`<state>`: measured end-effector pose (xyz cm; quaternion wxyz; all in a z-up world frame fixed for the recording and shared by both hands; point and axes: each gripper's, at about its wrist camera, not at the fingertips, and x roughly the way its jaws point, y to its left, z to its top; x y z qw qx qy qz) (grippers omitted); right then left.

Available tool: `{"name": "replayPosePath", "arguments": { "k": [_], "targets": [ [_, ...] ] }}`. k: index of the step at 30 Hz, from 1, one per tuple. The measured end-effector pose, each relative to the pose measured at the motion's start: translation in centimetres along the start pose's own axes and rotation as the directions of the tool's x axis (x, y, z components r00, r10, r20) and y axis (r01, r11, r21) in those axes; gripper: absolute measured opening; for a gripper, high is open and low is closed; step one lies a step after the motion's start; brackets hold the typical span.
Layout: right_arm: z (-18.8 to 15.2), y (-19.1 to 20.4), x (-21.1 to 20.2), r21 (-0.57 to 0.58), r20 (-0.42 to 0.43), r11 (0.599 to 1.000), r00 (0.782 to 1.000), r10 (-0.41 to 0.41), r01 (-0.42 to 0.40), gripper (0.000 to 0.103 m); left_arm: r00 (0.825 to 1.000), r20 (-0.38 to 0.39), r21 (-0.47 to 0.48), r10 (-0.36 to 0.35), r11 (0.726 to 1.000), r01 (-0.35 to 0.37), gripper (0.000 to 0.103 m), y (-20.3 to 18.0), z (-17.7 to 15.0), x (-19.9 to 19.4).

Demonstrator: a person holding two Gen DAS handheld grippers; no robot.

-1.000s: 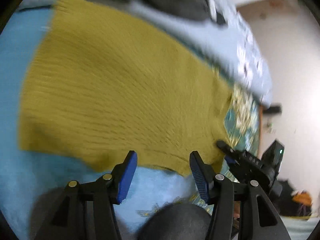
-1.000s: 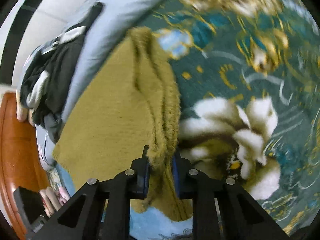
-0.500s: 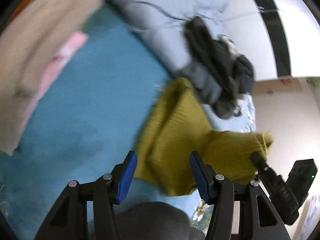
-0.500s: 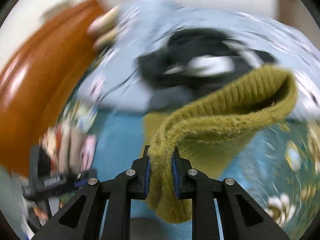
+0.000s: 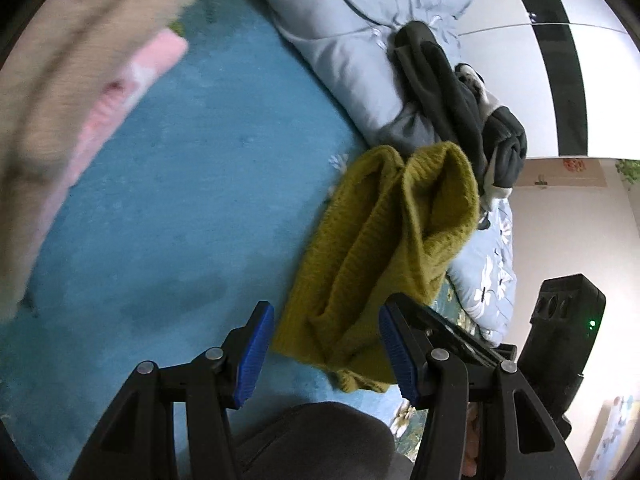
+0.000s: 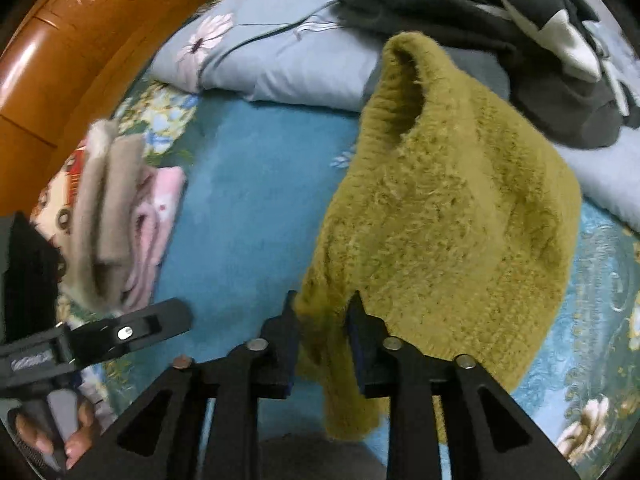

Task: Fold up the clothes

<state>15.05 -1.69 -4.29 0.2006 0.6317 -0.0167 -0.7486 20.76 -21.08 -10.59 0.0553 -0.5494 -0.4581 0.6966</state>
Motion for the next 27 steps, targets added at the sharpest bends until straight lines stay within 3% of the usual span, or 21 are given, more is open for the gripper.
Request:
{"name": "replayPosePath", "arguments": {
  "k": [3, 6, 11, 13, 14, 15, 16, 18, 23, 24, 26, 27],
  "targets": [
    [-0.7, -2.1, -1.7, 0.045, 0.042, 0.997, 0.997, 0.061, -0.062, 0.035, 1.0, -0.006, 0.033, -0.009, 0.999, 0.009, 0.062, -0.8, 0.0, 1.3],
    [-1.9, -5.1, -3.3, 0.107, 0.09, 0.993, 0.995, 0.039, -0.049, 0.039, 1.0, -0.012, 0.066, -0.017, 0.998, 0.017, 0.066, -1.6, 0.1, 2.5],
    [-5.7, -12.0, -4.3, 0.306, 0.106, 0.952, 0.994, -0.009, -0.024, 0.04, 0.994, -0.062, 0.175, 0.089, 0.981, -0.077, 0.07, -3.6, 0.4, 6.7],
    [-7.6, -14.4, -4.1, 0.396, 0.097, 0.918, 0.995, -0.005, -0.034, 0.04, 0.989, -0.085, 0.191, 0.118, 0.977, -0.1, 0.066, -4.1, 0.3, 8.0],
    [-8.4, -15.2, -4.2, 0.426, 0.094, 0.904, 0.996, 0.001, -0.041, 0.04, 0.988, -0.088, 0.202, 0.127, 0.974, -0.107, 0.046, -4.4, 0.1, 8.4],
    [-9.2, -16.0, -4.1, 0.457, 0.092, 0.888, 0.996, 0.008, -0.049, 0.04, 0.985, -0.094, 0.211, 0.142, 0.97, -0.12, 0.011, -4.6, -0.1, 8.7],
    [-10.0, -16.7, -3.9, 0.486, 0.093, 0.872, 0.996, 0.015, -0.059, 0.04, 0.98, -0.102, 0.214, 0.169, 0.966, -0.145, 0.012, -4.7, -0.3, 8.9],
    [-10.6, -17.0, -3.7, 0.505, 0.099, 0.86, 0.995, 0.03, -0.076, 0.04, 0.985, -0.097, 0.216, 0.141, 0.969, -0.117, 0.012, -4.7, -0.8, 8.1],
    [-11.7, -16.9, -2.9, 0.515, 0.119, 0.847, 0.99, 0.079, -0.13, 0.041, 0.983, -0.096, 0.217, 0.155, 0.967, -0.132, 0.012, -2.2, -2.5, 6.7],
    [-11.7, -16.8, -2.5, 0.515, 0.117, 0.846, 0.989, 0.089, -0.137, 0.043, 0.987, -0.094, 0.189, 0.132, 0.976, -0.113, 0.012, -1.5, -2.5, 6.7],
    [-11.6, -16.7, -1.5, 0.524, 0.113, 0.839, 0.988, 0.104, -0.148, 0.056, 0.992, -0.098, 0.127, 0.08, 0.99, -0.068, 0.016, -0.4, -2.3, 6.6],
    [-11.6, -16.7, -1.2, 0.527, 0.117, 0.835, 0.987, 0.113, -0.158, 0.056, 0.993, -0.095, 0.108, 0.065, 0.993, -0.055, 0.016, -0.2, -2.2, 6.3]
  ]
}}
